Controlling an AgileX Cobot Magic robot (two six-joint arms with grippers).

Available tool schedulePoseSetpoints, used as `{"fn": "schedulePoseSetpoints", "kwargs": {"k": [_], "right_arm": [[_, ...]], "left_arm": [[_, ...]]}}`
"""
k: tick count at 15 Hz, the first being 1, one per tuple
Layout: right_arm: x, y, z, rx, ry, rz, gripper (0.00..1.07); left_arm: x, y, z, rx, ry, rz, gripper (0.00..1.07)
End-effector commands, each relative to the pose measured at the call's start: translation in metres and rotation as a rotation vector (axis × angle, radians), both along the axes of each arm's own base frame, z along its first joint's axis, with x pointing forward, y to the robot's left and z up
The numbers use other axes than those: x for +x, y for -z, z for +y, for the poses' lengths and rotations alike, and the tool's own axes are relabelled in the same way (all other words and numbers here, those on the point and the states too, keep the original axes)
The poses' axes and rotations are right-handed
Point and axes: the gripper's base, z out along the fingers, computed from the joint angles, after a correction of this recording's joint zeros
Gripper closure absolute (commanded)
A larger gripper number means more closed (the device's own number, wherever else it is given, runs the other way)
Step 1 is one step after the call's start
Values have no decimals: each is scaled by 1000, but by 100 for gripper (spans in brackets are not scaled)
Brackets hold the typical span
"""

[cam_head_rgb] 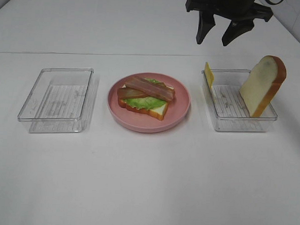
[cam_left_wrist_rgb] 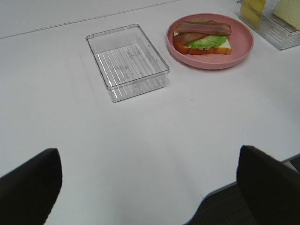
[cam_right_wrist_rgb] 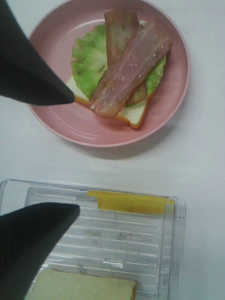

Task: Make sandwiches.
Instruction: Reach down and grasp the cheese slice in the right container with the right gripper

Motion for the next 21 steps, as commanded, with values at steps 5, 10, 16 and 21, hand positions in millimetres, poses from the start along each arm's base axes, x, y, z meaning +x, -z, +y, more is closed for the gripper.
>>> {"fn": "schedulePoseSetpoints", "kwargs": {"k": [5,10,16,21], "right_arm": [[34,57,-21,87,68,46,51],[41,83,-24,43,73,57,51],[48,93,-26,12,73,21,57],[47,105,-26,1,69,67,57]], "left_arm": [[-2,0,1,-11,-6,-24,11],[-2,0,1,-11,-6,-24,11],[-2,0,1,-11,-6,-24,11],[-2,0,1,-11,-6,-24,11]]}}
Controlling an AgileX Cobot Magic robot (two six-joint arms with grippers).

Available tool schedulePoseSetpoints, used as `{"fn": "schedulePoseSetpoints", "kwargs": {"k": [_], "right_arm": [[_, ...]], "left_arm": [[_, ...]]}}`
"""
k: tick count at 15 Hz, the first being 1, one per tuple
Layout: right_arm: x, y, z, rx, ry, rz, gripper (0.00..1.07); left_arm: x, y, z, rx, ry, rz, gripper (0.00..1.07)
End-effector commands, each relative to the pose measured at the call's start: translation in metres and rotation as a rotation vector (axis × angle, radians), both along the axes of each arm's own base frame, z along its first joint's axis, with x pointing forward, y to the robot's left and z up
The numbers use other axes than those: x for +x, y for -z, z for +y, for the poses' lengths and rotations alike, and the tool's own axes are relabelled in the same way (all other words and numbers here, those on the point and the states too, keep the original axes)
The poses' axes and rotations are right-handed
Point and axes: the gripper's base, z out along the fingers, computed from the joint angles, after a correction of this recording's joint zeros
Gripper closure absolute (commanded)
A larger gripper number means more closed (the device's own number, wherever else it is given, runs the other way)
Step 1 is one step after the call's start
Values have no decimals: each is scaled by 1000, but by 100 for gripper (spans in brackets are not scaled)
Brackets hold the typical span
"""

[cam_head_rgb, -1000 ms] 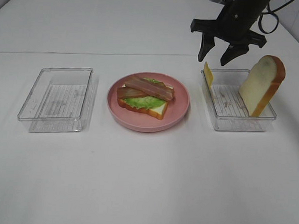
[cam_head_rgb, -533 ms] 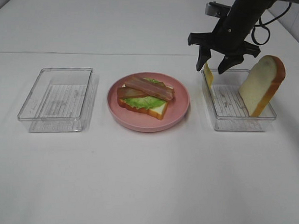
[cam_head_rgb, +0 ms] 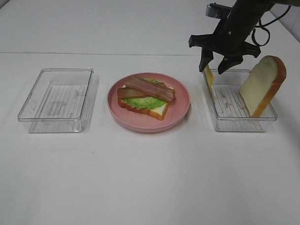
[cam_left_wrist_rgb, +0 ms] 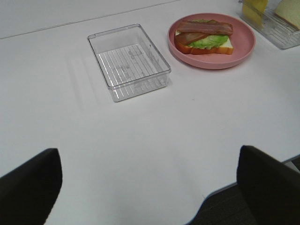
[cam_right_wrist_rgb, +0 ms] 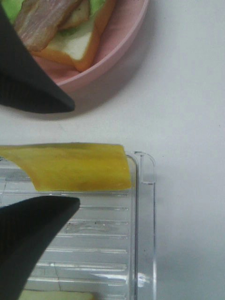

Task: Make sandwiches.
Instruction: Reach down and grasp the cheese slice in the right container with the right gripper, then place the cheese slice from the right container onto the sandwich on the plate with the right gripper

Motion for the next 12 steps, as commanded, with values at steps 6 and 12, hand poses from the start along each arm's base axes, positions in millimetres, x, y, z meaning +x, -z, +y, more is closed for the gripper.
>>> {"fn": "schedulePoseSetpoints", "kwargs": {"k": [6,12], "right_arm": [[3,7,-2,-21,0,25,107],[8,-33,0,-17,-22,7,107]], "left_arm": [[-2,0,0,-15,-2,-23,11],[-2,0,0,-15,-2,-23,11]]}}
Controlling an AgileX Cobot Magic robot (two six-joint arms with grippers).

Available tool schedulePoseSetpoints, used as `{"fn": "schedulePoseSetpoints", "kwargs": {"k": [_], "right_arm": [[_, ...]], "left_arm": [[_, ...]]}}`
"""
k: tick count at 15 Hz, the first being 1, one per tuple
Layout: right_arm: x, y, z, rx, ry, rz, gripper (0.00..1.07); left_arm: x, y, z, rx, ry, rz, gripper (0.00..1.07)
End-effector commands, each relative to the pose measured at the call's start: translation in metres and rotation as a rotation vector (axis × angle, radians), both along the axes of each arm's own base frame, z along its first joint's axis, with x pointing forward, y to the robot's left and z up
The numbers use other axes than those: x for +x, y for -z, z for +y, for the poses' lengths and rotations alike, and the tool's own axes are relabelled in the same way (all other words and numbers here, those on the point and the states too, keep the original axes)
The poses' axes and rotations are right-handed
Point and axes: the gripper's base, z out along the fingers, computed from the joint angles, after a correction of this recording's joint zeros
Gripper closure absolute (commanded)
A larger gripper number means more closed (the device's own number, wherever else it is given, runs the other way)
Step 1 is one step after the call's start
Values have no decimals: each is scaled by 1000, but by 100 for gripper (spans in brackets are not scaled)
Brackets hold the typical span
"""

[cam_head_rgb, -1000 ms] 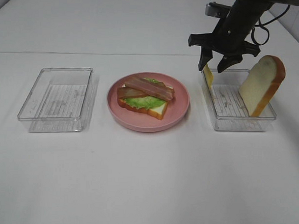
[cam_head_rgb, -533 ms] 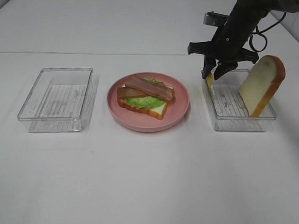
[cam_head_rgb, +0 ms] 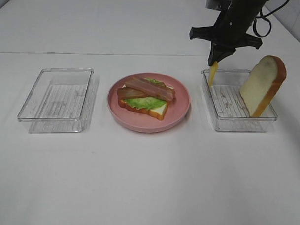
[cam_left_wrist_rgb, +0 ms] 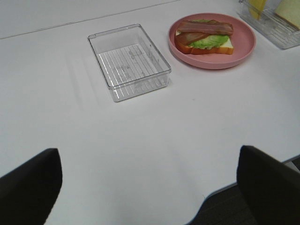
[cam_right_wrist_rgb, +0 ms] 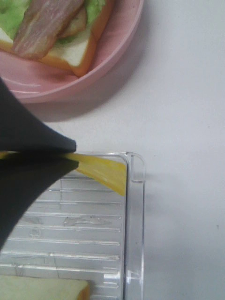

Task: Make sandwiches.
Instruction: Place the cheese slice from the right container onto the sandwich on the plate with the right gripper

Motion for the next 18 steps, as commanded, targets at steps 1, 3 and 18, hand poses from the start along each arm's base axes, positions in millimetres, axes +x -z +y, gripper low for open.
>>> {"fn": "schedulePoseSetpoints", "kwargs": {"k": [1,3,18], "right_arm": [[-2,-23,-1,-4,-17,6,107],[-9,-44,3,49,-48,-7,107],[-56,-39,131,460,-405,141,107]], "left_arm": [[-2,0,0,-16,-2,-23,11],[-2,0,0,-16,-2,-23,11],[-2,0,0,-16,-2,-23,11]]}}
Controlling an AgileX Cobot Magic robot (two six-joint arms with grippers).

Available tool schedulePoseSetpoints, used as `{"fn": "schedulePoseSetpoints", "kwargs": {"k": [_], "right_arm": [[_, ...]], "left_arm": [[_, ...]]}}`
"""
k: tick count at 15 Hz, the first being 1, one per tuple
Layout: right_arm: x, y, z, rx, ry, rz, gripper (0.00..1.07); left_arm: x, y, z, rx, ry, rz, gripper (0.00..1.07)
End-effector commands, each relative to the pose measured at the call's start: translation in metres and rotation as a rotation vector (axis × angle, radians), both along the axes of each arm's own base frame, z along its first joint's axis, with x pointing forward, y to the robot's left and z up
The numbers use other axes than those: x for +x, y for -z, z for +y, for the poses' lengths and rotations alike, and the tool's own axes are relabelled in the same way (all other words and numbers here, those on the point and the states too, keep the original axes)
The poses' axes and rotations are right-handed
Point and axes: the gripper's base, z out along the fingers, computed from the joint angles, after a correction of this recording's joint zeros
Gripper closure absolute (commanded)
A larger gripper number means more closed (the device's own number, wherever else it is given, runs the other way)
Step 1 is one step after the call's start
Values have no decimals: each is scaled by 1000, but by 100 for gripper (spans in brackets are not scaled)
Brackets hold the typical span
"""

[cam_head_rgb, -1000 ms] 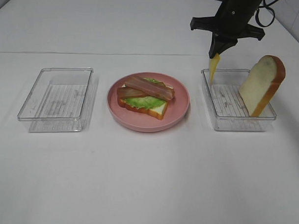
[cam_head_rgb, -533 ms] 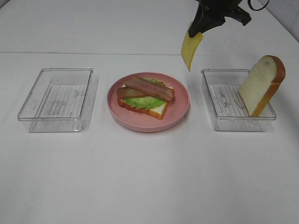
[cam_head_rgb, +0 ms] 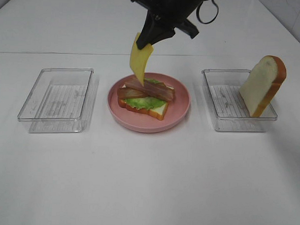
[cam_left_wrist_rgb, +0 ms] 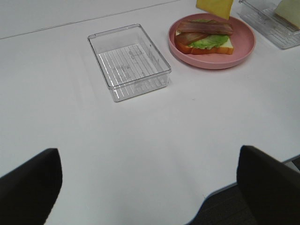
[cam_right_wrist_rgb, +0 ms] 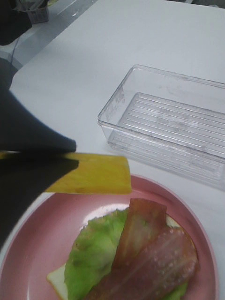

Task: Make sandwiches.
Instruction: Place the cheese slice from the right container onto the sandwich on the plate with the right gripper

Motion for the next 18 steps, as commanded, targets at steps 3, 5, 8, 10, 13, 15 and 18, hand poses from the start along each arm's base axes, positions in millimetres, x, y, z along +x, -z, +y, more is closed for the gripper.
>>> {"fn": "schedulePoseSetpoints", "kwargs": {"k": [3,5,8,10,13,15,18], "right_arm": [[17,52,15,41,61,35,107],[23,63,16,40,97,16,107],[29,80,12,-28,128,-7,107],[32,83,3,-136,178,-13,107],[33,83,-7,-256,213,-27,107],[32,84,-9,-275,211,-26,107],[31,84,-9,-283,212,-7,77]], "left_arm": [[-2,0,0,-16,-2,-23,11],[-2,0,0,-16,-2,-23,11],[-2,0,0,-16,-2,-23,11],[-2,0,0,-16,-2,-23,11],[-2,0,0,-16,-2,-23,11],[-2,0,0,-16,-2,-23,11],[-2,0,0,-16,-2,-23,11]]}}
